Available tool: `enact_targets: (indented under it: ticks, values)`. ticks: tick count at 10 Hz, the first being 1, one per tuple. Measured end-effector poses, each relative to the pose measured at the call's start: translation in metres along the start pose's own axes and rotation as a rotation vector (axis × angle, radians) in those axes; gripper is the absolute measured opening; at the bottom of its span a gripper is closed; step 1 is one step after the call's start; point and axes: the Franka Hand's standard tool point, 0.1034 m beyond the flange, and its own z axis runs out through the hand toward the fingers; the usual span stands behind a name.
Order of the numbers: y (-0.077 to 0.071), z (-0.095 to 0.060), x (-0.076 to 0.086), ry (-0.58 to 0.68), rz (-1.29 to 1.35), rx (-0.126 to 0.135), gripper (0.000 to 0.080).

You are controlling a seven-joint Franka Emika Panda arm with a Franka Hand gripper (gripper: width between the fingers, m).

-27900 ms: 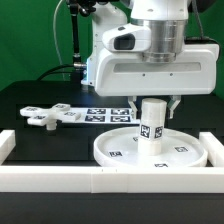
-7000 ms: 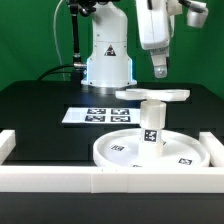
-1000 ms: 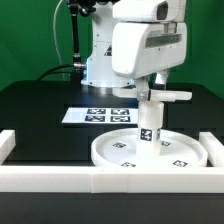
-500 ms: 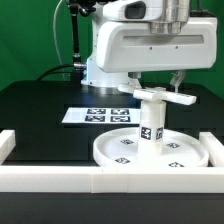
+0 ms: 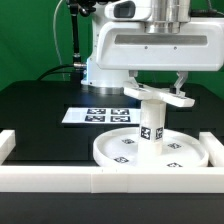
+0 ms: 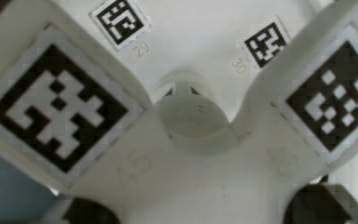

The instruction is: Assemble round table

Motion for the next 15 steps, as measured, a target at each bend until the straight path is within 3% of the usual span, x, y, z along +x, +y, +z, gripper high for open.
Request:
enact_targets:
  ticks: [1, 4, 5, 11, 15]
  values:
    - [0.0002, 0.0000, 0.0000, 0.001, 0.080, 0.009, 0.0448]
    - [0.0043, 0.0018, -0.0004, 0.011, 0.470, 0.100, 0.0448]
    - [0.0045, 0.0020, 0.0007, 0.021, 0.553, 0.118, 0.0448]
    - [0.0040, 0.0018, 0.0013, 0.007, 0.865, 0.130, 0.0448]
    - [0.0047, 0.0028, 0.0003, 0.033, 1.276, 0.178, 0.0448]
